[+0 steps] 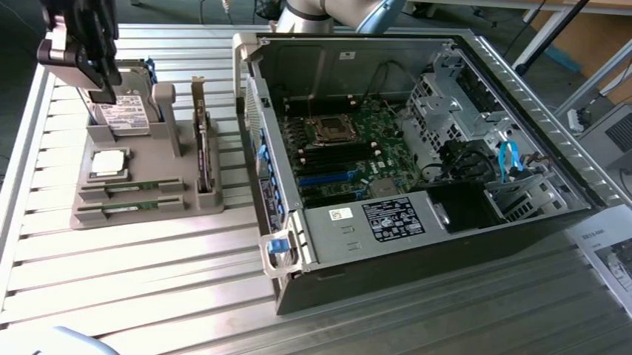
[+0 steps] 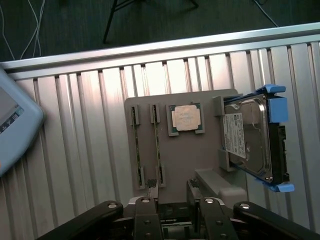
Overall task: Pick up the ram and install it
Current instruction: 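Pick up the ram and move it above insertion slot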
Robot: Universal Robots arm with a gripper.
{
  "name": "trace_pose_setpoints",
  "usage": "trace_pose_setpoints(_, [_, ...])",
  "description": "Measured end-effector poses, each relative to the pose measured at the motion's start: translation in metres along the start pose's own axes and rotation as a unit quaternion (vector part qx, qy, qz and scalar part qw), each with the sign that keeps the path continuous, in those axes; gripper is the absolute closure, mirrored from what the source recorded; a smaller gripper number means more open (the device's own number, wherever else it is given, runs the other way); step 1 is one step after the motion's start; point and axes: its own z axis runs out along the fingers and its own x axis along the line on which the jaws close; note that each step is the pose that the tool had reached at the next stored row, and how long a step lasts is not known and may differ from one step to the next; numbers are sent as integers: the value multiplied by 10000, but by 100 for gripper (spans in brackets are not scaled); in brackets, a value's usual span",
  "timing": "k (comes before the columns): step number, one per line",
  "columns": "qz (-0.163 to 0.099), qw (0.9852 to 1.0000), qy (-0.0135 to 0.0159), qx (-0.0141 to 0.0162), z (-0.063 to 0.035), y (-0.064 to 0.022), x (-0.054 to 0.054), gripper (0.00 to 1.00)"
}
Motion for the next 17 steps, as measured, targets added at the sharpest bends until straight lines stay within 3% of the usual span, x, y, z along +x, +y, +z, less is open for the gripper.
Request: trace_pose_setpoints(17, [0, 10000, 0, 0, 142, -6, 4, 64])
